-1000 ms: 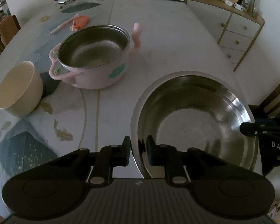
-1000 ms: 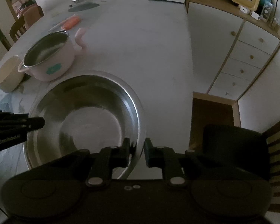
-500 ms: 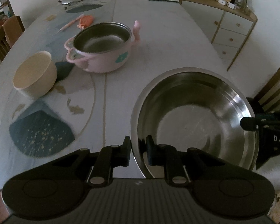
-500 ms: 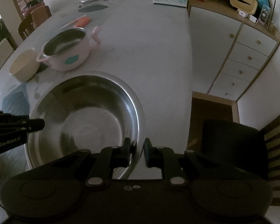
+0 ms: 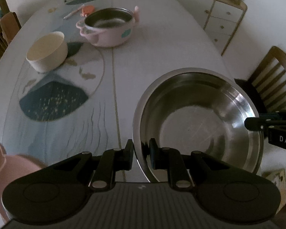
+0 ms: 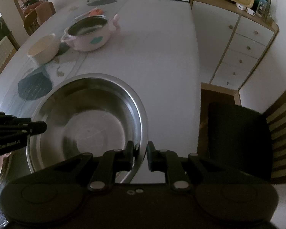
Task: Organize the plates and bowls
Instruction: 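Carry the steel bowl beside the plate stack and lower it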
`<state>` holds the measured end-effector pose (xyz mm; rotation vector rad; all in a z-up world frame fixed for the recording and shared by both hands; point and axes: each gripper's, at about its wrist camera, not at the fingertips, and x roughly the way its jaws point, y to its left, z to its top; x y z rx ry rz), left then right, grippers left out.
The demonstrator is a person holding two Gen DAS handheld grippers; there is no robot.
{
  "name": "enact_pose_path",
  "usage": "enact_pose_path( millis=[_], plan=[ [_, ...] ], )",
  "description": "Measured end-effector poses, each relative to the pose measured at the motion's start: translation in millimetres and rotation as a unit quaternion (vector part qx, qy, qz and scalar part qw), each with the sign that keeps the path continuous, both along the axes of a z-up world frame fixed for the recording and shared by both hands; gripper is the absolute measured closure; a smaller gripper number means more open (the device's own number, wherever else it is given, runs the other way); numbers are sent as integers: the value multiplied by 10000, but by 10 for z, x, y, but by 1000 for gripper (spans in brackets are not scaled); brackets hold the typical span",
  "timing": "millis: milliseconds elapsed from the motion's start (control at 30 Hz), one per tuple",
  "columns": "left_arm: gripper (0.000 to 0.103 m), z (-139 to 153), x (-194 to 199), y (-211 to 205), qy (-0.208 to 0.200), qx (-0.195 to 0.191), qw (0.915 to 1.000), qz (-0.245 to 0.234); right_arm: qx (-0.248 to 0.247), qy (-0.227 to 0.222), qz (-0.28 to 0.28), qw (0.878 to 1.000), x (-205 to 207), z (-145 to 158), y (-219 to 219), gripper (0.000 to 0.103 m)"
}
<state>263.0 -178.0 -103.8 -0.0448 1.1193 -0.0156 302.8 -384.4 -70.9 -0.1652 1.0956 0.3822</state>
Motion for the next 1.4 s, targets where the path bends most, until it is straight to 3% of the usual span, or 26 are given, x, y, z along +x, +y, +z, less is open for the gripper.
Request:
enact_pose_path(
  millis=[533, 1167, 1400],
  plan=[
    [87, -134, -603, 0, 72, 141, 9988, -463, -24, 171, -380, 9991, -735, -180, 31, 88],
    [87, -258, -559, 20, 193, 103, 9972, -713, -96, 345, -624, 9974, -813, -350, 43, 87],
    [87, -239, -571, 43, 238, 102, 9967, -767, -143, 286, -693, 9971, -806, -296, 51, 79]
  ],
)
